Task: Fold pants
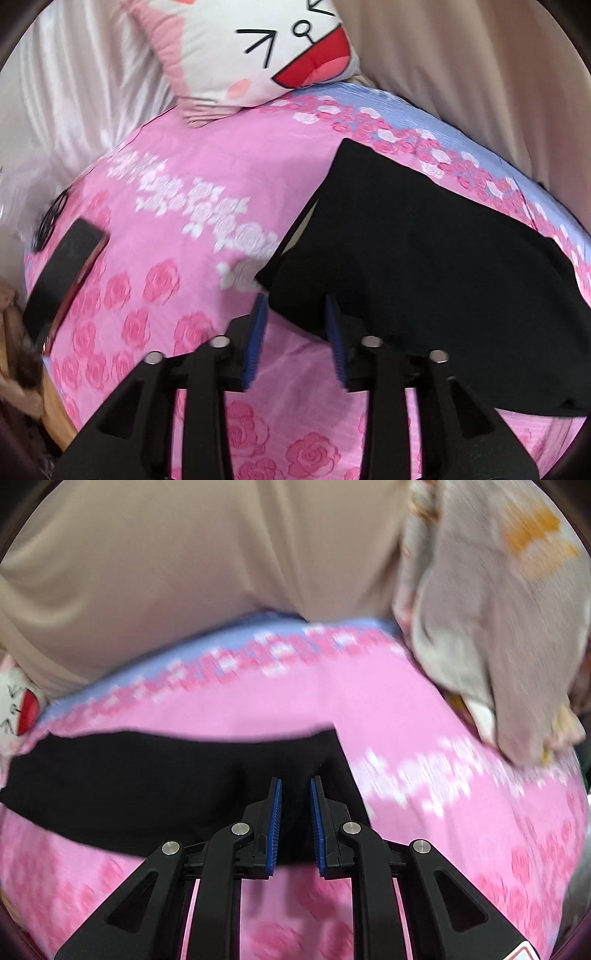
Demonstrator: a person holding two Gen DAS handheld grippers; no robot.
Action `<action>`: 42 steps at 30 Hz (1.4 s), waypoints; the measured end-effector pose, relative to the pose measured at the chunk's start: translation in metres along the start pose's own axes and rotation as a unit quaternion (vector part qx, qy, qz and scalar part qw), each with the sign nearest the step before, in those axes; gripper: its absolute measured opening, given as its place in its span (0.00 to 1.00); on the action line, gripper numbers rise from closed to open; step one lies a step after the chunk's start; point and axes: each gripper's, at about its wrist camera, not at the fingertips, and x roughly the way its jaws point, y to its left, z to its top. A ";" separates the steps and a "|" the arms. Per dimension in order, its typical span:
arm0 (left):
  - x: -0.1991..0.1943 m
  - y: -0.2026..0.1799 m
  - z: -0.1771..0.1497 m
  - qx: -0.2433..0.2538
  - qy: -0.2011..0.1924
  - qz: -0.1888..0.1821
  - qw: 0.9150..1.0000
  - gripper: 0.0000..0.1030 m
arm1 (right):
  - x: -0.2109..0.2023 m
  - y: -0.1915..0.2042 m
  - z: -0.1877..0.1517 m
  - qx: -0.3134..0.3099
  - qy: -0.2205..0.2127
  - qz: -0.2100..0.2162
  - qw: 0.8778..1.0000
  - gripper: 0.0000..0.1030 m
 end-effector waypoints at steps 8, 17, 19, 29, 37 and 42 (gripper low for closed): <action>-0.052 0.006 0.004 -0.080 -0.042 -0.056 0.994 0.95 | -0.047 -0.019 -0.012 0.070 -0.065 -0.019 0.995 0.62; 0.020 -0.014 -0.009 -0.112 0.044 -0.059 0.991 0.53 | -0.038 -0.016 -0.020 0.134 -0.054 0.050 0.988 0.62; 0.022 -0.015 -0.006 -0.117 0.056 -0.075 0.989 0.35 | -0.032 -0.017 -0.018 0.153 -0.045 0.069 0.985 0.64; 0.025 -0.003 0.010 -0.123 0.100 -0.087 0.983 0.28 | -0.040 0.029 0.066 0.023 -0.108 0.045 0.993 0.03; 0.026 -0.007 0.004 -0.101 0.098 -0.065 0.988 0.32 | -0.010 -0.006 -0.023 -0.010 0.075 -0.069 0.995 0.28; 0.027 -0.012 0.007 -0.083 0.103 -0.044 0.990 0.37 | -0.059 -0.025 -0.051 0.128 0.023 0.015 0.991 0.65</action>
